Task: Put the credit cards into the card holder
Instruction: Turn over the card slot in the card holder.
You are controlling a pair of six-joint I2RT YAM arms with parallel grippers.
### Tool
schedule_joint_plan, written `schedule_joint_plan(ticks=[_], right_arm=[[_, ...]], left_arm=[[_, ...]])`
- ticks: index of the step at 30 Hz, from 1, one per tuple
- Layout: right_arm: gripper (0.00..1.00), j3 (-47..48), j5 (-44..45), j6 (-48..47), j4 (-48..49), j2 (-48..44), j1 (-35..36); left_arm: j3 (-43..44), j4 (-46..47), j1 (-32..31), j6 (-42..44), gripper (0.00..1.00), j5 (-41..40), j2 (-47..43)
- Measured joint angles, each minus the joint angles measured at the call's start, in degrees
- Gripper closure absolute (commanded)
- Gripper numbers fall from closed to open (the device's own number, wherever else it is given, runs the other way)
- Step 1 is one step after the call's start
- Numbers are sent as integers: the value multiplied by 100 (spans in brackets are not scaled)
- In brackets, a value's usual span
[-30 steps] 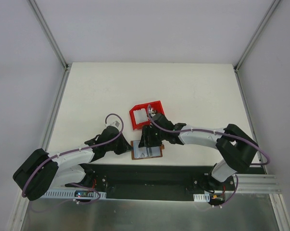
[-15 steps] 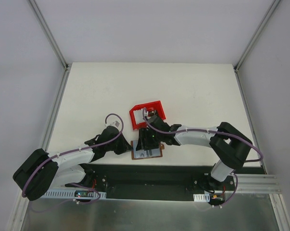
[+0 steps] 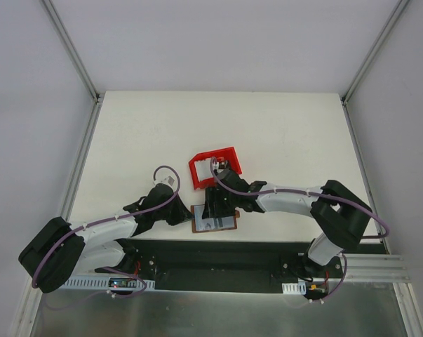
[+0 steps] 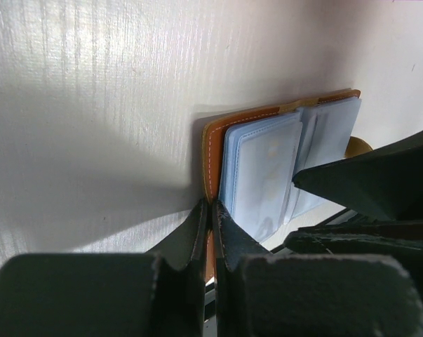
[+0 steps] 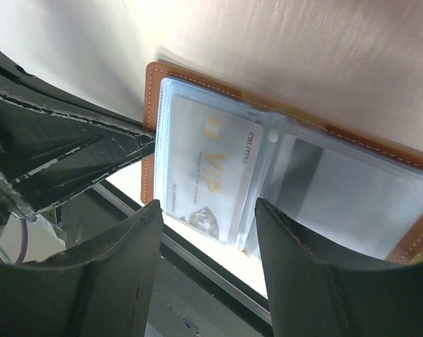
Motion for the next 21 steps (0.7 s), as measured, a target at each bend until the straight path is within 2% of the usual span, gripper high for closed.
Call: schedule_joint_plan(ticks=[16, 21], right_arm=[[45, 195, -223, -203, -28, 291, 120], [41, 343, -96, -323, -262, 328, 144]], left_arm=[[0, -26, 2, 0, 100, -4, 0], [0, -33, 2, 2, 100, -2, -17]])
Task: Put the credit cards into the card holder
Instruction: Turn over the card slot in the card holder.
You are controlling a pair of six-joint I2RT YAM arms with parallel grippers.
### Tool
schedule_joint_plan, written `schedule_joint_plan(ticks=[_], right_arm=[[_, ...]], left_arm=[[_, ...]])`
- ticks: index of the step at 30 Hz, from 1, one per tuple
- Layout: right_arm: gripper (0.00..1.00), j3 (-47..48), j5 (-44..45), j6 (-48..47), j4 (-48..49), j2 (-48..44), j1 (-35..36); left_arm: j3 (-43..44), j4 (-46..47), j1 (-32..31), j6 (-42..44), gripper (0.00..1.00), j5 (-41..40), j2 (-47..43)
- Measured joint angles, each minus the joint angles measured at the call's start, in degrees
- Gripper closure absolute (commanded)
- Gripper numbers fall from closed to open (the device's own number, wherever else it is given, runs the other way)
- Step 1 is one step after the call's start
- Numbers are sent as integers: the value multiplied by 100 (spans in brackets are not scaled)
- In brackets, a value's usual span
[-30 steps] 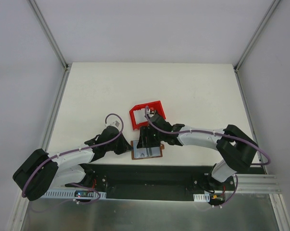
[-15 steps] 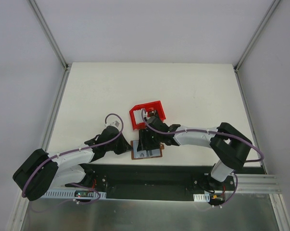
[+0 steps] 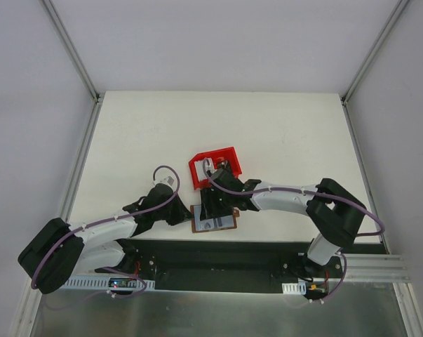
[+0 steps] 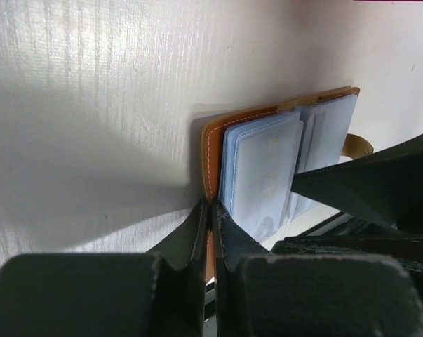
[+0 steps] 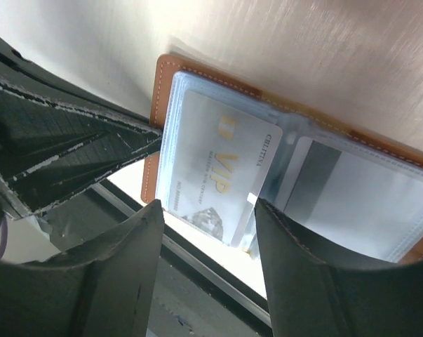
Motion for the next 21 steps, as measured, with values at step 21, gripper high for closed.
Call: schedule_joint_plan(ticks=[21], right_arm=[[40, 798, 1318, -387, -868, -66, 619]], left_arm=[[0, -74, 0, -7, 100, 17, -616]])
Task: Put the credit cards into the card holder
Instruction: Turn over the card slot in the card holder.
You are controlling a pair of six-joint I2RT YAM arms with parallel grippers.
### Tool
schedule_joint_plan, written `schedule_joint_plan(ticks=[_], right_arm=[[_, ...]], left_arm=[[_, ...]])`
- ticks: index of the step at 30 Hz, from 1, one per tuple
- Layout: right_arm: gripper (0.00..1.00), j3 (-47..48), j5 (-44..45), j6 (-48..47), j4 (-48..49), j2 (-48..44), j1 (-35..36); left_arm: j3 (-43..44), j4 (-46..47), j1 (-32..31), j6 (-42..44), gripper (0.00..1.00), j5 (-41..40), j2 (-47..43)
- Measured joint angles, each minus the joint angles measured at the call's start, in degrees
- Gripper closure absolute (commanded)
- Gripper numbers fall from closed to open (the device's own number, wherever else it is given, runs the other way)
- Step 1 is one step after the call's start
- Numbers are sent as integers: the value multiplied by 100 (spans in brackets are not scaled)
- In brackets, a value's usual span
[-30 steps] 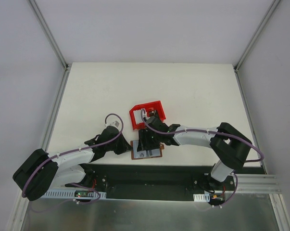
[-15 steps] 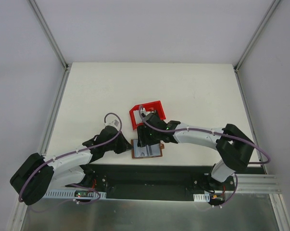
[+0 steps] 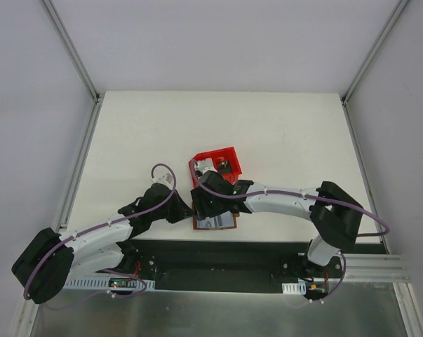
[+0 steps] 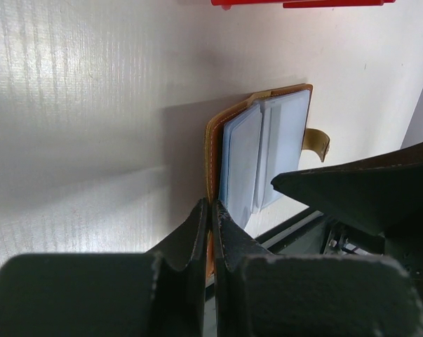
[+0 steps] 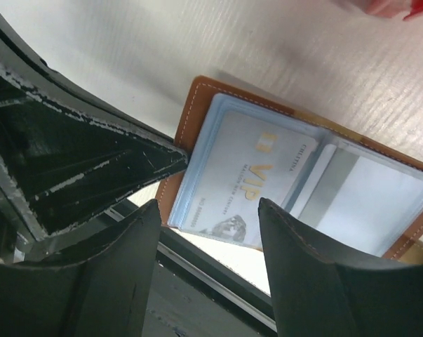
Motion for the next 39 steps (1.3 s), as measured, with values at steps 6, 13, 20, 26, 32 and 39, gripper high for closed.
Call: schedule_joint_plan(ticks=[6, 13, 20, 26, 32, 39], right_arm=[[42, 245, 44, 0, -157, 273, 33], [48, 367, 61, -2, -321, 535, 81], [63, 525, 61, -33, -404, 632, 109], [76, 654, 133, -83, -529, 649, 155], [77, 693, 245, -109, -647, 649, 192], [65, 691, 280, -127, -682, 649, 197]], left_arm=[[0, -2, 0, -17, 100, 9, -39], [0, -2, 0, -39, 100, 11, -59], [0, -4, -2, -39, 100, 11, -85], [-2, -7, -2, -39, 100, 11, -118], [-26, -7, -2, -39, 100, 9, -140], [-31, -7, -2, -42, 100, 9, -149]])
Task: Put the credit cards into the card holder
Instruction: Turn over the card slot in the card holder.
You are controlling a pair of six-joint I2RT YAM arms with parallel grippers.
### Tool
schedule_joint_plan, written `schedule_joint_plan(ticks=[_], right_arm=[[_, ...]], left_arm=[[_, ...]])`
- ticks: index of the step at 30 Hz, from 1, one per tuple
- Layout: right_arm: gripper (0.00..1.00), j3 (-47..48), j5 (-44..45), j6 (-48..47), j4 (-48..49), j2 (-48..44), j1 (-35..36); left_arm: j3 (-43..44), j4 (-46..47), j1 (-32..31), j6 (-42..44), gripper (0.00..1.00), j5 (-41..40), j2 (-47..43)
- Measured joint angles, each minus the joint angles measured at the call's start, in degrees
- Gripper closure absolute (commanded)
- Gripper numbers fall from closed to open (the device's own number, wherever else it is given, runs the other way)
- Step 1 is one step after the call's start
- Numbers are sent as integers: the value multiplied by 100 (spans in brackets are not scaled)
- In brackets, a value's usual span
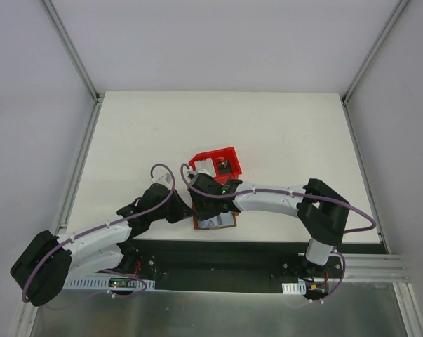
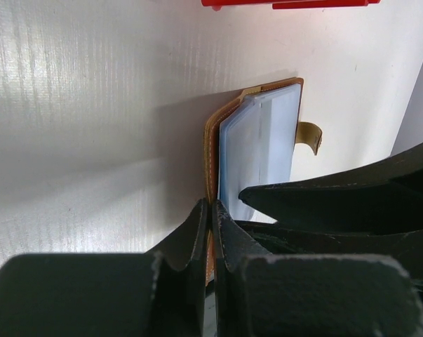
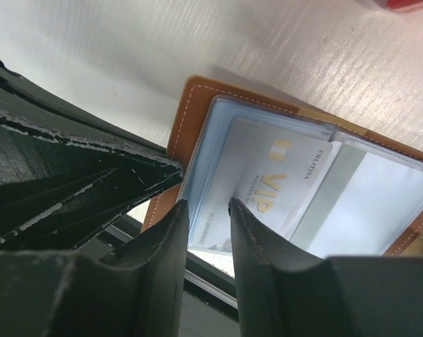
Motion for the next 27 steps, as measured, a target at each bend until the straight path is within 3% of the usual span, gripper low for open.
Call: schedule_joint_plan(ticks=[6, 12, 27], right_arm=[[60, -181, -7, 22, 179, -181, 0], [61, -404, 63, 96, 278, -538, -26], [55, -396, -4, 168, 319, -214, -81]], left_arm=[[-11, 2, 0, 0, 100, 0, -15], [-31, 0, 2, -2, 100, -4, -28], [-55, -2, 2, -4, 100, -2, -70]])
